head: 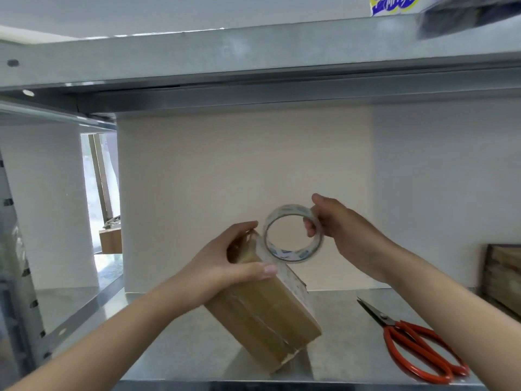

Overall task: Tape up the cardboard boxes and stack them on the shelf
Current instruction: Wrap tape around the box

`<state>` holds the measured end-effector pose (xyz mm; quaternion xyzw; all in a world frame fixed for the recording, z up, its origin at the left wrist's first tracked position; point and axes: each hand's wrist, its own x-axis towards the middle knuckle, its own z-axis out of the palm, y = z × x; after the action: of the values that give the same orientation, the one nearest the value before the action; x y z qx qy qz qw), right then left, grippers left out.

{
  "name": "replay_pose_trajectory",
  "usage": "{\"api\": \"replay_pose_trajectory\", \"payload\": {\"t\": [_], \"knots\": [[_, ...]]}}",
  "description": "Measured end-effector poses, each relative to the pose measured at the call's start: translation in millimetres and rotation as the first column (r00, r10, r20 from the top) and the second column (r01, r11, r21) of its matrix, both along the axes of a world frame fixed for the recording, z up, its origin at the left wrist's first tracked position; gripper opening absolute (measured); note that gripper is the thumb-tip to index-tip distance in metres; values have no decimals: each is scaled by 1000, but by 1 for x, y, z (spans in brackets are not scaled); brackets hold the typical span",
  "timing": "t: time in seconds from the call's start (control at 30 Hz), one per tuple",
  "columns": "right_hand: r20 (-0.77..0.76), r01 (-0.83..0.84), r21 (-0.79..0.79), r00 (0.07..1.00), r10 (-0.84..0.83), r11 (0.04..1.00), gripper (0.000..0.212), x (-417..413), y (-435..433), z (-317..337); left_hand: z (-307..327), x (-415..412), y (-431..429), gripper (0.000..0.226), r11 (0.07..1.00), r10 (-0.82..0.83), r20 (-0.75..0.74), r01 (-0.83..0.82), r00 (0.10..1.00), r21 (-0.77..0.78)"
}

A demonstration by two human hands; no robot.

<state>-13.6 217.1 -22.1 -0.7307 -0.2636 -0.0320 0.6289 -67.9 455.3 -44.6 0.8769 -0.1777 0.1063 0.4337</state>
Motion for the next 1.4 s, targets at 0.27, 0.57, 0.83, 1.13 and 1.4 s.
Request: {"api": "replay_pose_trajectory", "payload": {"t": [0.27, 0.57, 0.83, 1.13, 1.4], "knots": [[-54, -170, -210, 985, 162, 963, 52, 4, 82, -14, -49, -30, 51, 120, 949, 131, -75, -147, 988, -279], [28, -112, -240, 992, 122, 964, 43, 6, 33, 20, -51, -36, 74, 118, 966, 138, -82, -153, 987, -208], [-105, -66, -496, 994, 16, 866, 54, -1, 17, -32, -29, -37, 96, 116, 990, 84, -248, -52, 965, 131], [-160, -144, -476, 984, 76, 868, 44, 4, 44, -24, 10, -9, 10, 118, 608, 31, -262, 190, 965, 771], [-19, -224, -129, 975, 223, 966, 38, 3, 14, 13, 18, -14, 23, 95, 951, -54, -6, 53, 999, 303]]}}
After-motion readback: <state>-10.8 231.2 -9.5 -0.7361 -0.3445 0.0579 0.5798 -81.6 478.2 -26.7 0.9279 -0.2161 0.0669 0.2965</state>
